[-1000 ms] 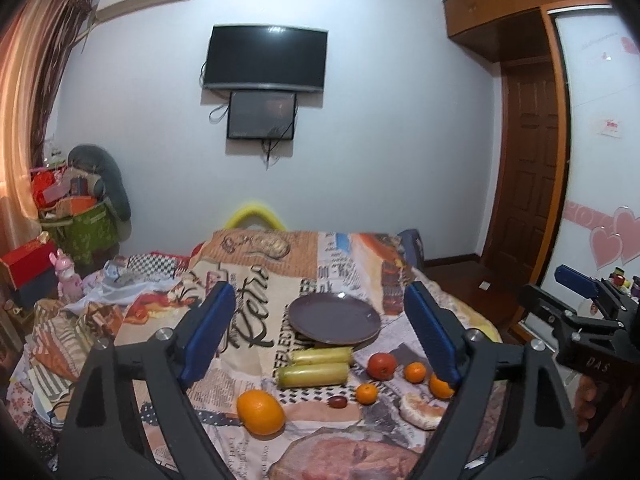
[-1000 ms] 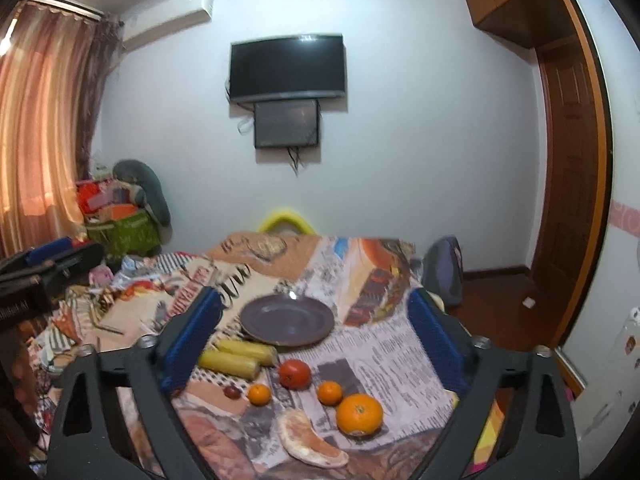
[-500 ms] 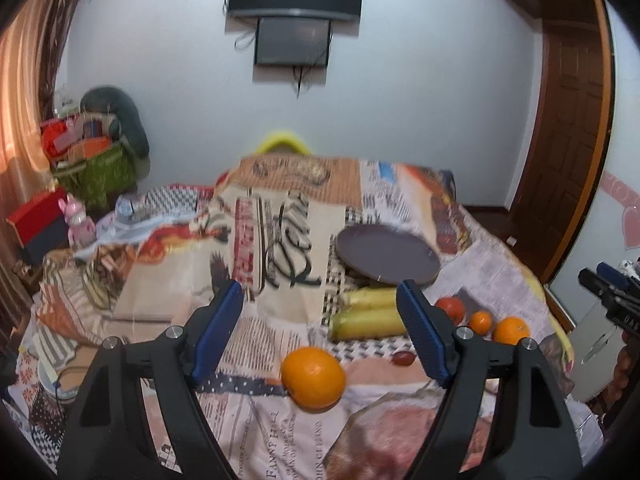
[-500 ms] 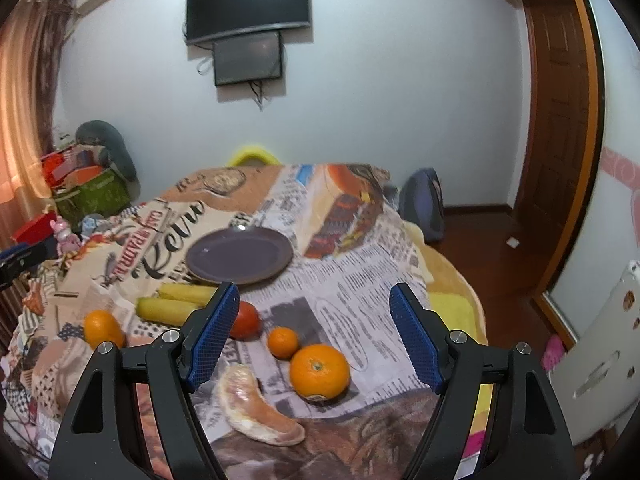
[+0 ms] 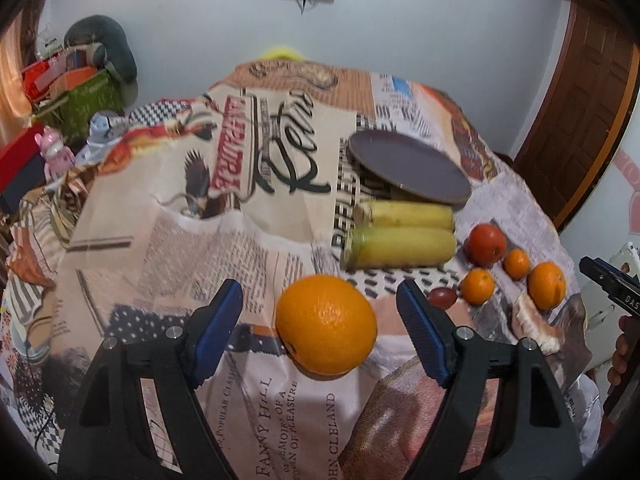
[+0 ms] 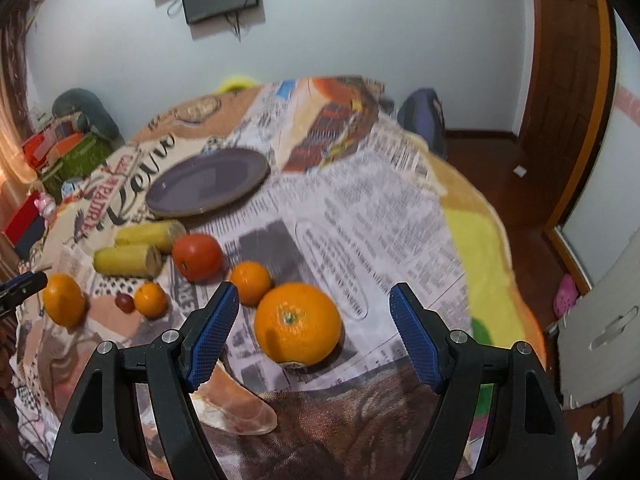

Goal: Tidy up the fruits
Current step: 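Grasp a large orange with the left tool while the right tool grasps another orange, then carry both oranges to the grey plate and release them there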

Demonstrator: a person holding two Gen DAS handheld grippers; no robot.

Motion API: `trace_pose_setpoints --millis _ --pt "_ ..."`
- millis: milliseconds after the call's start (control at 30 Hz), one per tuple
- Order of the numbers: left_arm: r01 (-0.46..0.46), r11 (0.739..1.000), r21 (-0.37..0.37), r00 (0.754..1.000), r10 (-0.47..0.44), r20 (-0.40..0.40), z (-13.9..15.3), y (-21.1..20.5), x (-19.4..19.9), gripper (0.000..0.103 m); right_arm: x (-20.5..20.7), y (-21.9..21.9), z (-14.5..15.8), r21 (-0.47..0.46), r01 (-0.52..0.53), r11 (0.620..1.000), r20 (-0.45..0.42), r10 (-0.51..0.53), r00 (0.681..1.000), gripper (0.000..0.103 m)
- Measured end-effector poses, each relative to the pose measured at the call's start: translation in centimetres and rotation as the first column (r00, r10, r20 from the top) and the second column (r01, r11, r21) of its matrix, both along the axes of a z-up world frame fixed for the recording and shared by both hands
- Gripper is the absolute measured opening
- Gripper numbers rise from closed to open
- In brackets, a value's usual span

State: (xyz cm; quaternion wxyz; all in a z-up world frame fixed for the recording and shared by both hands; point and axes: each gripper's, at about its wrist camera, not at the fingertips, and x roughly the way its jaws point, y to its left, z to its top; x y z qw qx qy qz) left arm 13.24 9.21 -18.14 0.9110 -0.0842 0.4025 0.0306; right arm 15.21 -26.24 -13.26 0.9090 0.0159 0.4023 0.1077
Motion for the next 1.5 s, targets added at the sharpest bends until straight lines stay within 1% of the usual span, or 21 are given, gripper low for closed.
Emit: trace_pose_setpoints --millis 200,367,500,667,700,733,767,800,967,1100,1200,1500 --pt "0.001 1.0 -0.01 0.999 -0.002 -0.051 -2.0 -0.1 0.9 0.079 1.1 0.8 -2.6 -0.011 -0.02 1.0 -0.078 0.019 0.997 0.075" --pt "0.003 1.0 -0.015 0.997 -0.004 -0.082 -3.2 0.0 1.6 0.079 1.8 1.3 -4.0 -0.018 -0.03 0.999 -0.118 0.028 0.993 0.075" --pt "0.005 1.0 -0.029 0.996 -0.008 -0.09 -3.8 0.0 2.0 0.079 2.0 1.4 -4.8 -0.004 -0.039 0.999 -0.14 0.038 0.989 0.075" --pt "0.012 0.999 -0.046 0.996 -0.016 -0.085 -4.0 0.0 2.1 0.07 2.3 1.8 -5.0 -0.012 -0.049 0.999 -0.142 0.046 0.989 0.075" --pt "0.018 0.999 -0.051 0.996 -0.022 -0.081 -3.9 0.0 2.1 0.066 2.3 1.8 -5.1 -0.011 -0.051 0.999 -0.142 0.049 0.989 0.074" --pt "0.022 0.999 -0.047 0.996 -0.025 -0.08 -3.9 -0.1 2.1 0.066 2.3 1.8 -5.1 -0.009 -0.052 0.999 -0.143 0.05 0.988 0.071" --pt "0.024 0.999 -0.041 0.996 -0.027 -0.081 -3.8 -0.1 2.1 0.066 2.4 1.9 -5.2 -0.008 -0.054 0.999 -0.146 0.052 0.988 0.064" --pt "0.025 0.999 -0.036 0.996 -0.028 -0.08 -3.8 -0.2 2.1 0.066 2.4 1.9 -5.2 -0.006 -0.056 0.998 -0.149 0.054 0.987 0.063" --pt "0.034 0.999 -0.002 0.996 -0.034 -0.077 -3.5 -0.7 2.3 0.065 2.4 1.9 -5.2 -0.001 -0.052 0.999 -0.143 0.051 0.988 0.062" --pt "0.027 0.999 -0.018 0.997 -0.028 -0.071 -3.1 -0.4 2.4 0.065 2.4 1.9 -5.0 0.003 -0.048 0.999 -0.14 0.048 0.989 0.062" --pt "0.024 1.0 -0.013 0.998 -0.024 -0.054 -2.4 -0.3 2.4 0.065 2.4 1.8 -4.5 0.005 -0.047 0.999 -0.125 0.047 0.991 0.062" --pt "0.034 0.999 0.002 0.999 -0.034 0.028 1.0 -0.6 2.9 0.065 2.6 2.5 -0.9 0.022 -0.07 0.997 -0.022 0.07 0.997 0.062"
